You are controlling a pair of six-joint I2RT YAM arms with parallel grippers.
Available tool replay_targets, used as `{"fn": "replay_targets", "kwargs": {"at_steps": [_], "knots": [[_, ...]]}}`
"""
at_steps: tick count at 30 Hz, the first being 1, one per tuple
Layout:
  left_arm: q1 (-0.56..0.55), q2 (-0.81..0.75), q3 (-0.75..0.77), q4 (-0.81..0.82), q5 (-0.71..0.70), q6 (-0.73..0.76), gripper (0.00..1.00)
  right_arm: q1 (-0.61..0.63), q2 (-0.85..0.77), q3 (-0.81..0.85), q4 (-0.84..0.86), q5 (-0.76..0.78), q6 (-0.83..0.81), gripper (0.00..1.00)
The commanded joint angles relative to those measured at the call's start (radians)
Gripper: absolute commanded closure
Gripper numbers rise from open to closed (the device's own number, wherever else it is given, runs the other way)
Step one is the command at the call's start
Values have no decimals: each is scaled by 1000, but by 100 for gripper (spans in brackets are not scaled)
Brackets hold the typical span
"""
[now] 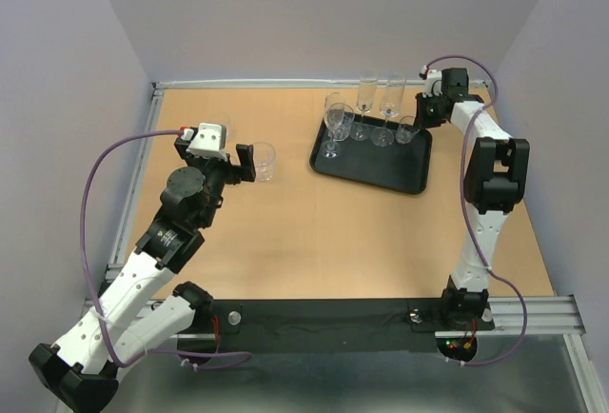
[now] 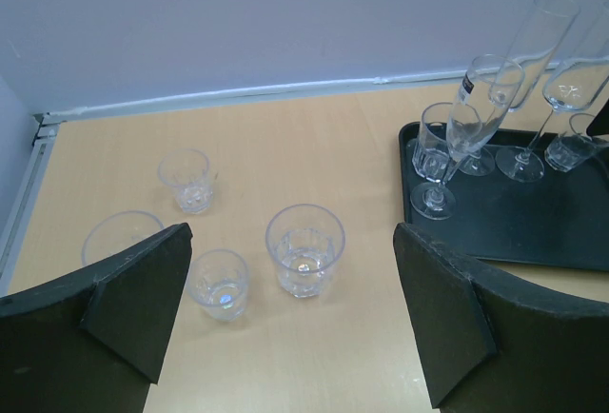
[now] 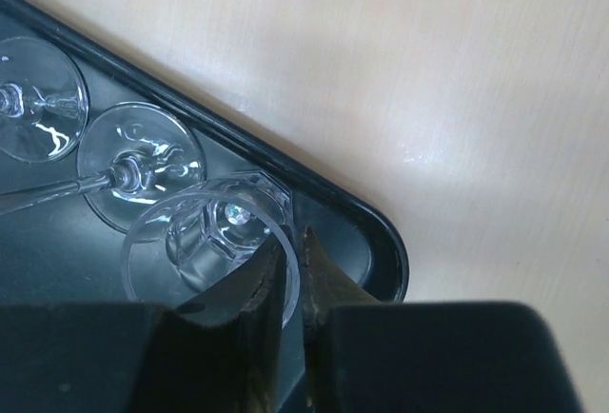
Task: Place the glasses into the tray
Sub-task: Place the glass into the tray
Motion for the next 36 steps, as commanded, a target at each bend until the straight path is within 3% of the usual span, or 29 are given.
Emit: {"fn": "replay_targets", "kwargs": {"at_steps": [1,14,36], "knots": [[5,-4,-7,56,-11,8,1,11,3,59,5,16,-13,81],[6,-6,-7,56,-11,8,1,14,-43,50,7,12,-24,42],[6,-16,-9,57,-16,8,1,8,-339,-172,19,32,-68,32]]}}
